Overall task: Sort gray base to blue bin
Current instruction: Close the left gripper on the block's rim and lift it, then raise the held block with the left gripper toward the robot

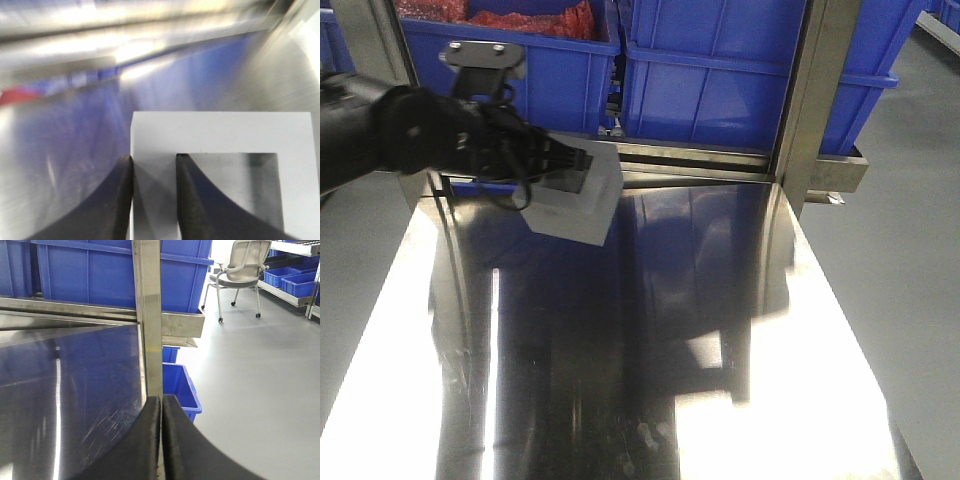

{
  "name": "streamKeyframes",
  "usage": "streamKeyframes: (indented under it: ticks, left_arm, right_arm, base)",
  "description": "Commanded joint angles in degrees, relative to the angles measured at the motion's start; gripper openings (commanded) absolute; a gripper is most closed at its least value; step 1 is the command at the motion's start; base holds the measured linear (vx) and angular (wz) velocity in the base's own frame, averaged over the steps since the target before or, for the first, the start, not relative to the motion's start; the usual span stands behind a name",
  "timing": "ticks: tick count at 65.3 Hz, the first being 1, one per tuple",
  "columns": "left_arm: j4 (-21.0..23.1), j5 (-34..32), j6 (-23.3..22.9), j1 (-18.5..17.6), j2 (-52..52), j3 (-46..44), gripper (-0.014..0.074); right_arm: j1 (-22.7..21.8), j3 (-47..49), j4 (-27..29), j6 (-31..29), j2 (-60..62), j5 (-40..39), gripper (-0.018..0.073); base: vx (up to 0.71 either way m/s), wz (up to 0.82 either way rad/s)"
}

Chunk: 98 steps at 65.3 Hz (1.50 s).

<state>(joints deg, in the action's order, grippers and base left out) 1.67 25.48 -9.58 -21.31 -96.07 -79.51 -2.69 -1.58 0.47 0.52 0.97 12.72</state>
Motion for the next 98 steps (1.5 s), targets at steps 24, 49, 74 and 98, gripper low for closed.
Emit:
streamKeyframes:
  ticks: [24, 49, 74, 98]
  left_arm:
    - [0.39, -20.78, -0.14, -0.27, 32.15, 24.2, 0.002]
    - [0.33, -34.76, -0.14, -0.27, 52.81, 42.42, 0.002]
    - [0.34, -37.32, -0.14, -0.27, 71.06, 53.58, 0.002]
    - [0.34, -37.12, -0.14, -0.27, 72.29, 54.28, 0.002]
  right_arm:
    - [0.0, -0.07, -0.47, -0.52, -0.05, -4.28, -0.0005]
    - [0.0, -0.07, -0.47, -0.52, -0.05, -4.28, -0.0005]
    - [0.0, -0.07, -0.47, -0.52, -0.05, -4.28, -0.0005]
    - [0.0, -0.07, -0.47, -0.52, -0.05, -4.28, -0.0005]
  base:
    - [0.0, 0.0]
    - [0.0, 0.0]
    - [0.0, 0.0]
    - [0.0, 0.0]
